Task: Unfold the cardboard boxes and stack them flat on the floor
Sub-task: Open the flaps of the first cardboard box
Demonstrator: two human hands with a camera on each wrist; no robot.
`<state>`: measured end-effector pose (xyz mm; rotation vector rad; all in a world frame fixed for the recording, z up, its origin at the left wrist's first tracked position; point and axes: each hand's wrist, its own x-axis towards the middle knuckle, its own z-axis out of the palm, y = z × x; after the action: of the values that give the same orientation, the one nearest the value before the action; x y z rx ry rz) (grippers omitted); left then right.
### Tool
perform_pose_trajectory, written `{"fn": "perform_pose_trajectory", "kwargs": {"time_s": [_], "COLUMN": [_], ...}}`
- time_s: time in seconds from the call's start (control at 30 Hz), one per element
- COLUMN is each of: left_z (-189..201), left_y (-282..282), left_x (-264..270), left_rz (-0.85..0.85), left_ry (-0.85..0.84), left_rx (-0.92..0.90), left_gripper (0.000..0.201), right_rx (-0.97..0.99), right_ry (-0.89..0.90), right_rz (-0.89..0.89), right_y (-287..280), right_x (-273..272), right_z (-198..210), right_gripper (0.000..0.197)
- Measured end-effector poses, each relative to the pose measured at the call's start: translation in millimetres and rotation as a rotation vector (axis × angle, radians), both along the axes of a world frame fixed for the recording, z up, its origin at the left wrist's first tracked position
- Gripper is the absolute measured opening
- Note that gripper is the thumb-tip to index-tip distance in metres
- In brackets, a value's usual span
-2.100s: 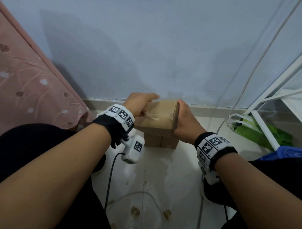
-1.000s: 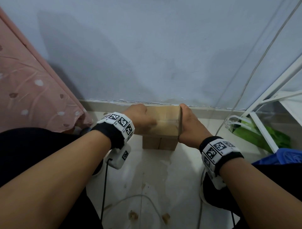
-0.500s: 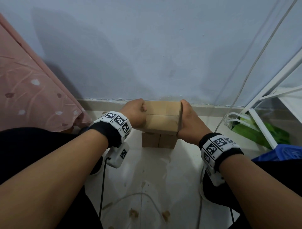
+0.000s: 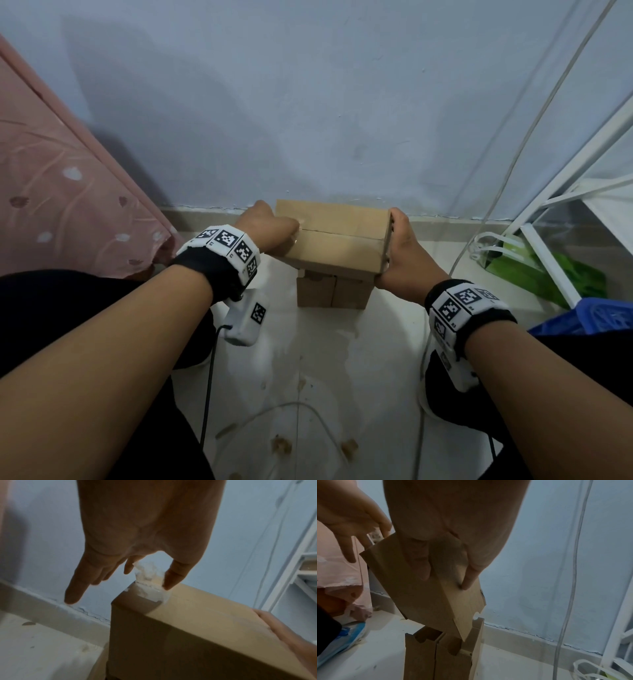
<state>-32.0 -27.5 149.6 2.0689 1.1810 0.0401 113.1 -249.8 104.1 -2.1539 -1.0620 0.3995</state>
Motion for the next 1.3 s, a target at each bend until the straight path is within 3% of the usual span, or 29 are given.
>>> {"fn": "perform_pose_trajectory", "kwargs": {"time_s": [0.13, 0.3, 0.4, 0.47, 0.53, 0.7, 0.8, 0.93, 1.1, 1.3], "left_z": [-2, -3, -3, -4, -6, -5, -1, -2, -2, -4], "left_y": [-7, -7, -7, -10, -16, -29, -31, -32, -31, -35], "left_x": [-5, -8, -7, -7, -7, -6, -3, -2, -2, -3], "left_rz": [-0.006, -0.025, -0.085, -0.140, -0.182, -0.218, -0.240, -0.305, -0.240, -0.238], "left_ry": [-0.069, -0.081, -0.052, -0.019, -0.010, -0.090, -0.166, -0.143, -0.237, -0.289], "left_rx": [-0.139, 0.046, 0.172, 0.197, 0.162, 0.079, 0.086, 0.068, -0.105, -0.261], "left_gripper": [0.031, 0.023, 0.014, 0.012, 0.012, 0.012, 0.019, 0.019, 0.024, 0.039], "right_rx": [-0.020, -0.053, -0.051, -0.164, -0.287, -0.485, -0.528, -0.555, -0.565, -0.540], "right_ry": [0.017, -0.001, -0.059, -0.212, -0.344, -0.463, -0.490, -0.491, -0.521, -0.454], "right_rz": [-0.003, -0.027, 0.002, 0.067, 0.125, 0.120, 0.080, 0.079, 0.028, 0.041], "right_y": [-4, -5, 2, 7, 13, 16, 8, 6, 5, 5], "right_x": [2, -6, -17, -24, -31, -33, -26, -23, -24, -26], "right_z": [-4, 7, 23, 33, 34, 16, 10, 6, 5, 2], "right_gripper": [0.110, 0.144, 0.143, 0.136, 0.135, 0.128, 0.122, 0.122, 0.110, 0.131]}}
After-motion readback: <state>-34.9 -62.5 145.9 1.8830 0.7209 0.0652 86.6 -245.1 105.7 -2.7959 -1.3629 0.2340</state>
